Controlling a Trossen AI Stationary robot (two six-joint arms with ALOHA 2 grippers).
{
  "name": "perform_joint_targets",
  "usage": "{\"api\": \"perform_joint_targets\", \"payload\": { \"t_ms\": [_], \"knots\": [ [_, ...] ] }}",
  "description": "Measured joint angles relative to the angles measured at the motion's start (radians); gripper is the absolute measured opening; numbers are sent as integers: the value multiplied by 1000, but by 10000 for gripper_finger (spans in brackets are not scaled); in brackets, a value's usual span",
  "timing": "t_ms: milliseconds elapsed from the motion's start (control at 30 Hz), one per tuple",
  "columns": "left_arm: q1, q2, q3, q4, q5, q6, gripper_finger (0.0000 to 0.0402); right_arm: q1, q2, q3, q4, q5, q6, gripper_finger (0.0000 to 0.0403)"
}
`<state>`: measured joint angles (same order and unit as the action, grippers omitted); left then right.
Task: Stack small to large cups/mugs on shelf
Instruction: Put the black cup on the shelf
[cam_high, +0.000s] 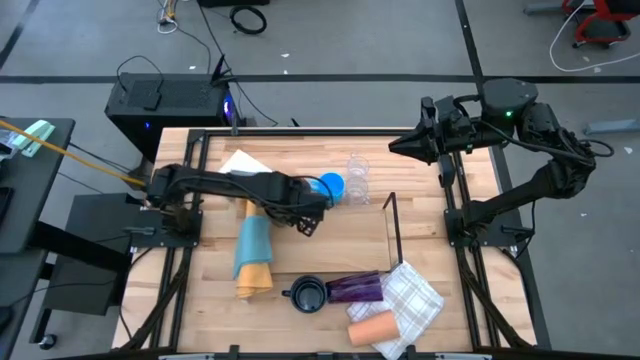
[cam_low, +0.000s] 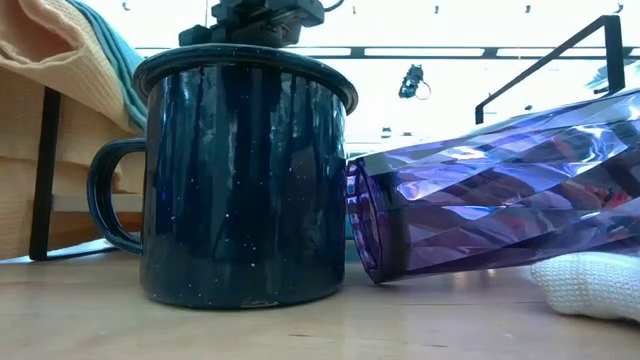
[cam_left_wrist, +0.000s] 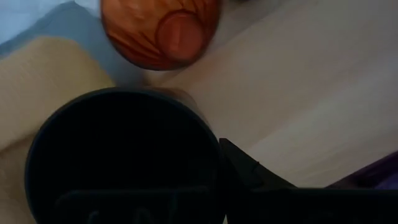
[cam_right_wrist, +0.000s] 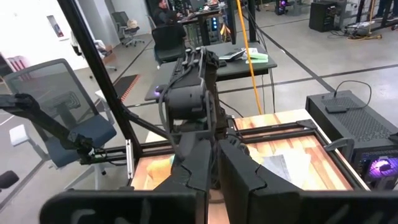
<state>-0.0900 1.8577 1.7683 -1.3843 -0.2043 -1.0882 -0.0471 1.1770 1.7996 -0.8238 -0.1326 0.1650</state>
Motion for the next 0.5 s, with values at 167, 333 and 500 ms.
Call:
{"api": "perform_joint_targets", "payload": {
  "t_ms": [167, 333, 500],
  "knots": [
    [4, -13, 0, -2, -1, 5, 9, 0, 0, 0, 0, 0, 0, 38],
    [-13, -18, -65, 4, 12, -18, 9, 0, 0, 0, 0, 0, 0, 38],
    [-27, -41, -135, 55, 51, -32, 9, 0, 0, 0, 0, 0, 0, 38]
  ]
}}
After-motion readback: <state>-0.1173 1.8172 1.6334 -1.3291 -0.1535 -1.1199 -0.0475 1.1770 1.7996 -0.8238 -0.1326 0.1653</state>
